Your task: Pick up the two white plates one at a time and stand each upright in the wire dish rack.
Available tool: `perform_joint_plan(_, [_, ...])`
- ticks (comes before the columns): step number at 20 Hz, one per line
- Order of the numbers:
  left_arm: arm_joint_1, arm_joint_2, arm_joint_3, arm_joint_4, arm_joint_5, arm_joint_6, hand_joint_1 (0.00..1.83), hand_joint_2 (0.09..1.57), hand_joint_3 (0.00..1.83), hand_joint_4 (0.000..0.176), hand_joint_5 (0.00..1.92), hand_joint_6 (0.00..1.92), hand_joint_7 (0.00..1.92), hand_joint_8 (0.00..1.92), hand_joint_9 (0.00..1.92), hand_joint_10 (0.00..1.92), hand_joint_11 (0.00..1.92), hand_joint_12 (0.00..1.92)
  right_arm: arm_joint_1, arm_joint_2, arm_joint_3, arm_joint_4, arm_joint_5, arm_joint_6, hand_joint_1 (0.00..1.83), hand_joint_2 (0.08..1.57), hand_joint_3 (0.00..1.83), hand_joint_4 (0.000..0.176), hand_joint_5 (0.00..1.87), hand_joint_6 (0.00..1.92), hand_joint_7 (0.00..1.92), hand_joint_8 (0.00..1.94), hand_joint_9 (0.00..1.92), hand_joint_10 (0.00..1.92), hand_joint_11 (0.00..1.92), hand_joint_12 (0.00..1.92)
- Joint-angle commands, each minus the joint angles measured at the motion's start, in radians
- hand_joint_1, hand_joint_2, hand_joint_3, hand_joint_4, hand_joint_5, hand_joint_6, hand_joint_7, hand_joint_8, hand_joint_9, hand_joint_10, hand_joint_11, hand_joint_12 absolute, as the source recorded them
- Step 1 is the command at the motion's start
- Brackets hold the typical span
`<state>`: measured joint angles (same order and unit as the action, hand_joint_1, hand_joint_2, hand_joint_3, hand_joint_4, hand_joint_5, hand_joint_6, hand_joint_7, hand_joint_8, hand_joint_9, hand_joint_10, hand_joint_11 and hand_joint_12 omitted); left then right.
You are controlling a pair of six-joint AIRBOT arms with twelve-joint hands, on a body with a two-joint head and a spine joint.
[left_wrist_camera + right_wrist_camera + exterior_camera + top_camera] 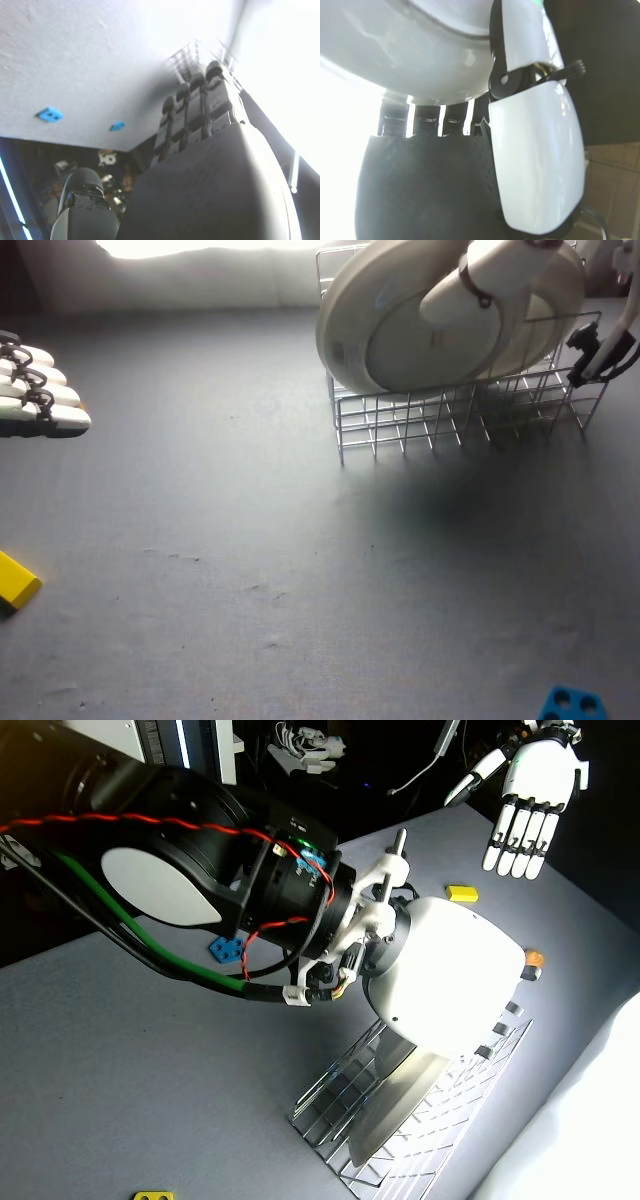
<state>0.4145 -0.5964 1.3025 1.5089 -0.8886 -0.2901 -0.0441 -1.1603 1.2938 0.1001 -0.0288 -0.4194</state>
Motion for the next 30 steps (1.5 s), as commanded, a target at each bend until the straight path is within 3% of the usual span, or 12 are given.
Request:
perform_joint_plan(1, [-0.015,0.001,0.007,-0.067,-0.019,-0.003,0.0,1.05,0.0,0.0,0.05,0.01,0.05,0.0,0.02,0.0,0.0,0.0,0.011,0.006,0.007,0.008,0.142,0.012,1.37,1.11,0.0,0.0,0.93,1.09,1.0,0.92,0.9,1.11,0.78,1.11])
perform_joint_plan(18, [-0.015,-0.001,0.007,-0.066,-0.019,-0.003,0.0,1.04,0.0,0.0,0.05,0.0,0.05,0.0,0.03,0.0,0.0,0.0,-0.092,-0.027,0.04,-0.016,0.2,0.011,1.38,1.11,0.0,0.0,0.93,1.08,1.01,0.9,0.93,1.09,0.79,1.1])
perform_joint_plan(30, [-0.014,-0.003,0.01,-0.063,-0.019,-0.003,0.0,1.04,0.0,0.0,0.04,0.0,0.04,0.0,0.01,0.0,0.0,0.0,-0.082,-0.03,0.04,-0.021,0.221,0.011,1.37,1.11,0.0,0.0,0.92,1.1,1.01,0.92,0.89,1.13,0.76,1.13])
